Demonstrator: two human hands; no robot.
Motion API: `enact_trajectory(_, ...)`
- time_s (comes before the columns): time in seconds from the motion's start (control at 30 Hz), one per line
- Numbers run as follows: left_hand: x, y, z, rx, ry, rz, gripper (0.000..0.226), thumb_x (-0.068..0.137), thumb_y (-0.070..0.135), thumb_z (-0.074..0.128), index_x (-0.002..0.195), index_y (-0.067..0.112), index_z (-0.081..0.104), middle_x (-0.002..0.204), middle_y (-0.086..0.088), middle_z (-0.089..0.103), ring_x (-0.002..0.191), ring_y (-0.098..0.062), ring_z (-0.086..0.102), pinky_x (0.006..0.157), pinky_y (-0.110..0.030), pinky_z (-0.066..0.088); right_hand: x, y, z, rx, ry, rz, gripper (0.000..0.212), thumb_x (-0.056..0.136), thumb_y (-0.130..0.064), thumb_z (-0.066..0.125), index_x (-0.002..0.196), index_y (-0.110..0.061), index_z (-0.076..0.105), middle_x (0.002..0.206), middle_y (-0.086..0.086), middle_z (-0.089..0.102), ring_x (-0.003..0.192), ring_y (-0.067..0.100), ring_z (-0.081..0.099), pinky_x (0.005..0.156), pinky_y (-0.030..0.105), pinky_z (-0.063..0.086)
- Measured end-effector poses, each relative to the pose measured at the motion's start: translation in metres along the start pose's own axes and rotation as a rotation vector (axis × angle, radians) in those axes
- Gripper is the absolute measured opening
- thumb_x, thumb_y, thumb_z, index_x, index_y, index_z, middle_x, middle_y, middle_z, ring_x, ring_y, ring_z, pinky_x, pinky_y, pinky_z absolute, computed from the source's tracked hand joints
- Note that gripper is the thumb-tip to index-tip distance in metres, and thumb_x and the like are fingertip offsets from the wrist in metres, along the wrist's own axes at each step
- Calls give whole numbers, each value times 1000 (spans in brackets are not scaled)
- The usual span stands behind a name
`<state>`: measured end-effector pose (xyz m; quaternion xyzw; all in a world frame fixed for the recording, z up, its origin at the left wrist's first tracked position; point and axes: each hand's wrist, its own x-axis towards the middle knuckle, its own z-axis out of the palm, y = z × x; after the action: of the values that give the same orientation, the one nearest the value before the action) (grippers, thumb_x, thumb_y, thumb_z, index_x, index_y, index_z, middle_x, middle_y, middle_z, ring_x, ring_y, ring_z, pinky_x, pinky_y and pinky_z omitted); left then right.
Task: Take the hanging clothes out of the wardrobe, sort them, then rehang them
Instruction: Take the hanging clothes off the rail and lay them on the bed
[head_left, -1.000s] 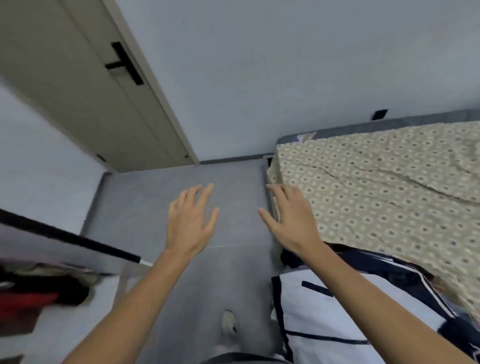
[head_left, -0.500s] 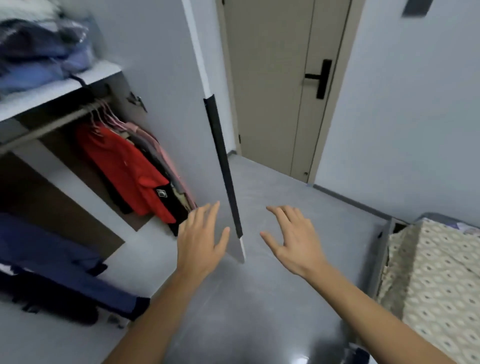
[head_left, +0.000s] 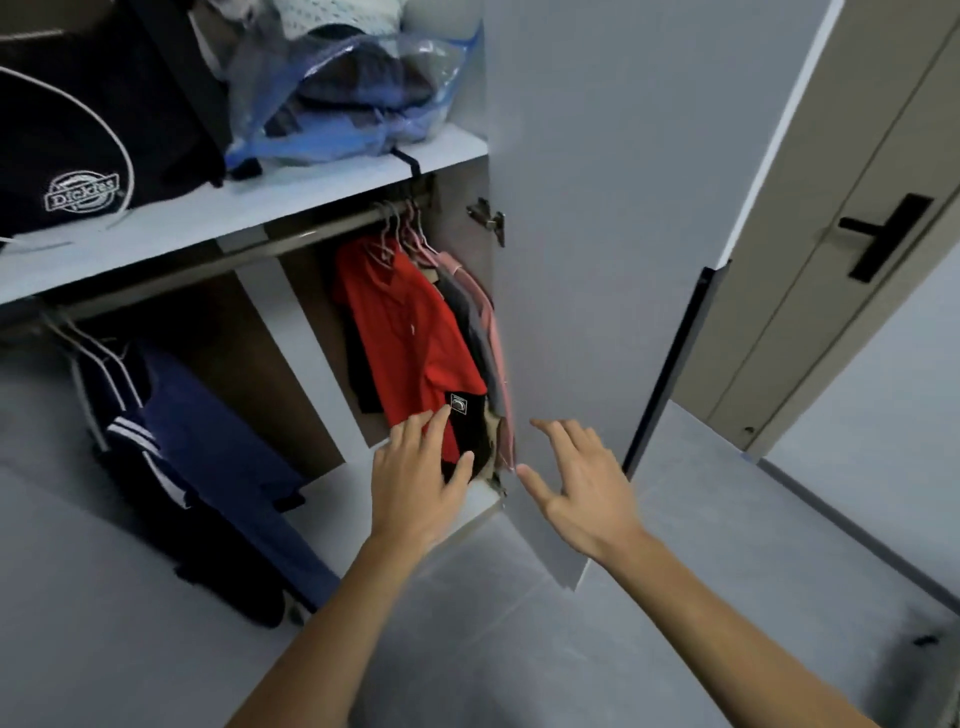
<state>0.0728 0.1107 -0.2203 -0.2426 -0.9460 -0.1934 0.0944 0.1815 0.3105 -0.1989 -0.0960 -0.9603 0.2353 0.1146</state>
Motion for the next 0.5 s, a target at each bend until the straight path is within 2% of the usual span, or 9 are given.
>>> enact_trajectory(0.17, 45, -43, 9, 28, 2, -58, 65, 99, 59, 45, 154, 24, 43, 145, 2, 54, 130, -20, 49, 99, -44, 49, 78, 2, 25, 64, -37, -65, 58, 101, -61, 44, 148, -28, 42, 134, -6, 55, 121, 19, 50, 97, 42, 48)
enact_trajectory(0.3, 90, -72, 13, 17, -24, -92, 63, 102, 60, 44, 154, 25, 41, 145, 1, 52, 128, -19, 49, 97, -42, 47, 148, 6, 42, 93, -67, -123, 54, 102, -57, 49, 147, -27, 45, 133, -4, 56, 121, 22, 51, 97, 41, 47)
enact_trajectory(0.5, 156, -97, 3, 7, 20, -139, 74, 99, 67, 32, 153, 18, 45, 144, -5, 55, 127, -23, 51, 99, -46, 50, 227, -4, 49, 103, -119, -192, 55, 104, -55, 49, 150, -25, 43, 137, 0, 54, 127, 23, 48, 102, 39, 43)
